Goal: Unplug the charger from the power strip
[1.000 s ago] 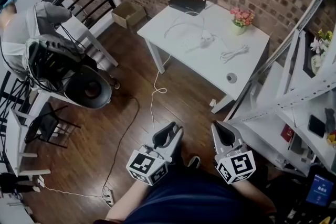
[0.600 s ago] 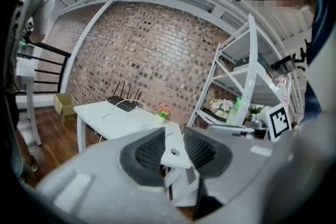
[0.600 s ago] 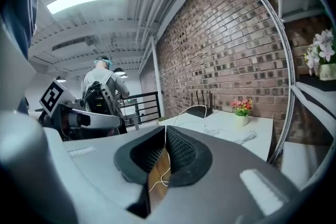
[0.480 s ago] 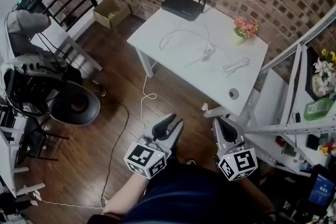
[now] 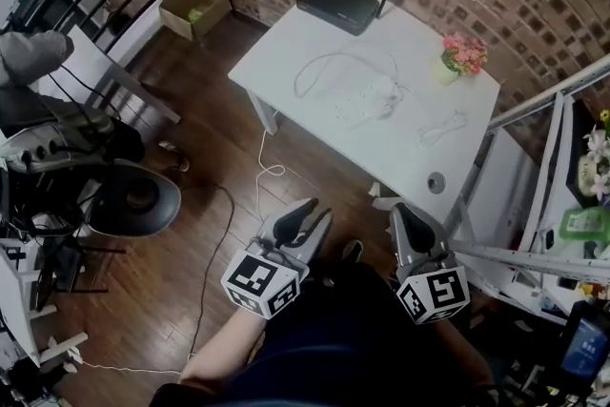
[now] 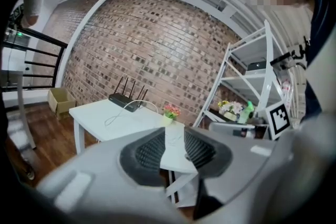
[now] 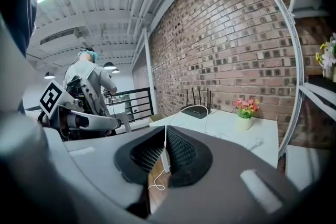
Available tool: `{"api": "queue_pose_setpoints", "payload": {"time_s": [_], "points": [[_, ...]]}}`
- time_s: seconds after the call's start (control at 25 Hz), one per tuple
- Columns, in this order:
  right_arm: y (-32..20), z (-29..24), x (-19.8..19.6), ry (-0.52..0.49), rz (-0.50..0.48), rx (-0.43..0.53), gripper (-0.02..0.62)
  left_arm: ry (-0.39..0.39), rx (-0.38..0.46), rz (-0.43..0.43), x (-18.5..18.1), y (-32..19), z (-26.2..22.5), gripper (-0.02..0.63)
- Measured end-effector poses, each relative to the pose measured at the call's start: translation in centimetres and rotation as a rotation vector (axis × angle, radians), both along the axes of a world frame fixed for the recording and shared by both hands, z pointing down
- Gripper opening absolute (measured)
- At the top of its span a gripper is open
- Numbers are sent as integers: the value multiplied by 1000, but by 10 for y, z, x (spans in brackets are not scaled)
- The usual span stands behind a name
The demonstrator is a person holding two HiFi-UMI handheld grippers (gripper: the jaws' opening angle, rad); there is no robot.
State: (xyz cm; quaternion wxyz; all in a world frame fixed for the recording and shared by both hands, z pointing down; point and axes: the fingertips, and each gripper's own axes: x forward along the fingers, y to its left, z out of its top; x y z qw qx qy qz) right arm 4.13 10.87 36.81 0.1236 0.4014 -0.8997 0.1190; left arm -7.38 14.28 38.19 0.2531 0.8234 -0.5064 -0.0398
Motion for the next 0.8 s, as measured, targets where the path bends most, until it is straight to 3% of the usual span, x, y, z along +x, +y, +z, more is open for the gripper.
{"api": "queue_pose_setpoints", "payload": {"time_s": [0.44, 0.64, 0.8], "points": [[-102, 14, 24, -28, -24, -14, 15, -55, -13, -46, 22, -95, -6, 114], [-144, 19, 31, -5, -49, 17, 15, -311, 71, -59, 33, -133, -3, 117], [-162, 35, 32, 34, -37, -7, 15, -291, 48, -59, 30, -149, 11, 118]]}}
